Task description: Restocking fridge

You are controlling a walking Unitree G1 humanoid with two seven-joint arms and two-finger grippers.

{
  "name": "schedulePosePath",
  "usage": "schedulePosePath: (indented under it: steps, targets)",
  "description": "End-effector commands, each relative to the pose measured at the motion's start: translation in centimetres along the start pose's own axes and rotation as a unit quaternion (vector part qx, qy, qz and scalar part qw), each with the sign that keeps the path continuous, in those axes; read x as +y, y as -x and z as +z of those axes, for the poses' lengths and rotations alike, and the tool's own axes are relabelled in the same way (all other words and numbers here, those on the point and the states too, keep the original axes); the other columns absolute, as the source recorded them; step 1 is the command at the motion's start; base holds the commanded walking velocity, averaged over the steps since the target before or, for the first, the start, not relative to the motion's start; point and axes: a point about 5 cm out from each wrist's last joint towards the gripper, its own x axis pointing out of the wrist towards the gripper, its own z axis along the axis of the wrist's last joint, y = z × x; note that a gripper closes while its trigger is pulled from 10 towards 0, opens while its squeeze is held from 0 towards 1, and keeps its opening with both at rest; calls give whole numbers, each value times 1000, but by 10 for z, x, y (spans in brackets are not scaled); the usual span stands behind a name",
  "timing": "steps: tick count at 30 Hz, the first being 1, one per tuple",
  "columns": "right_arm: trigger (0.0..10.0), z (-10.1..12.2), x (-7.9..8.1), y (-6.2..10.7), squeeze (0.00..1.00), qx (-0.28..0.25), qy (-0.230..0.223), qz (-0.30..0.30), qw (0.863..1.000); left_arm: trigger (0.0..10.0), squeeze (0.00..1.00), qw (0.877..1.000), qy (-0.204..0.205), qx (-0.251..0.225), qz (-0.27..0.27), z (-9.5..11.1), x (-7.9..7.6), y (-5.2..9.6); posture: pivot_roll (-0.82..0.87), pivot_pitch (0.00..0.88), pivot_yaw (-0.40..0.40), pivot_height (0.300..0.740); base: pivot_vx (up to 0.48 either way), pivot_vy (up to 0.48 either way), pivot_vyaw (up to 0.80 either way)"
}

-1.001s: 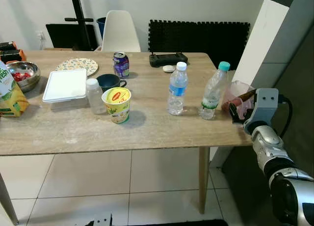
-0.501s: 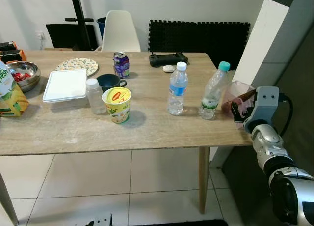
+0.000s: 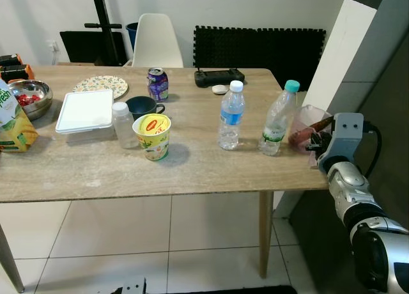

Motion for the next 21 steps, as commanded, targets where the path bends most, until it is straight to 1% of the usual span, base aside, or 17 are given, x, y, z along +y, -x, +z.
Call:
schedulePosePath:
  steps: [1,2,3,5,6,7,8,10,14,17,21]
  targets:
    - [471,-2,-4,0,0,10,-3,-9,1000,10000,0,1000,5,21,0,-13,-1,2,40,0,-80,740,0,0,0]
    - [3608,-2,-5,0,0,10,-3,-10,1000,10000,0,1000,4,22,0,-13,-1,1,40,0,-78,740,0,0,0]
    - [10000,-2,-5,1,0,10,-7,-11,1000,10000,0,1000,3,22,0,-13,-1,2,40,0,-78,740,0,0,0]
    - [10000,-2,-5,1,0,10,-9,-11,1000,10000,0,1000,2,22,0,-13,0,2,40,0,-78,740,0,0,0]
    - [10000,-1,-5,1,384,8,-14,-8,1000,10000,0,1000,2,22,0,-13,0,2,42,0,-78,740,0,0,0]
    - [10000,-1,-5,1,384,7,-18,-6,1000,10000,0,1000,2,22,0,-13,0,2,42,0,-78,740,0,0,0]
    - [10000,0,-5,0,1000,2,-26,-4,1000,10000,0,1000,2,22,0,-13,0,2,44,0,-81,740,0,0,0]
    - [10000,3,-6,-1,1000,-4,-34,-4,999,10000,0,1000,1,22,0,-13,0,2,46,0,-82,740,0,0,0]
    - [10000,6,-6,-2,1000,-9,-35,-3,999,10000,0,1000,2,21,0,-13,0,2,48,0,-84,740,0,0,0]
    - [10000,11,-7,-3,1000,-14,-35,-1,999,10000,0,1000,4,19,-1,-13,-1,2,64,0,-104,740,0,0,0]
    - [10000,14,-9,-4,1000,-18,-34,0,999,10000,0,1000,6,18,-1,-14,-1,2,70,0,-110,740,0,0,0]
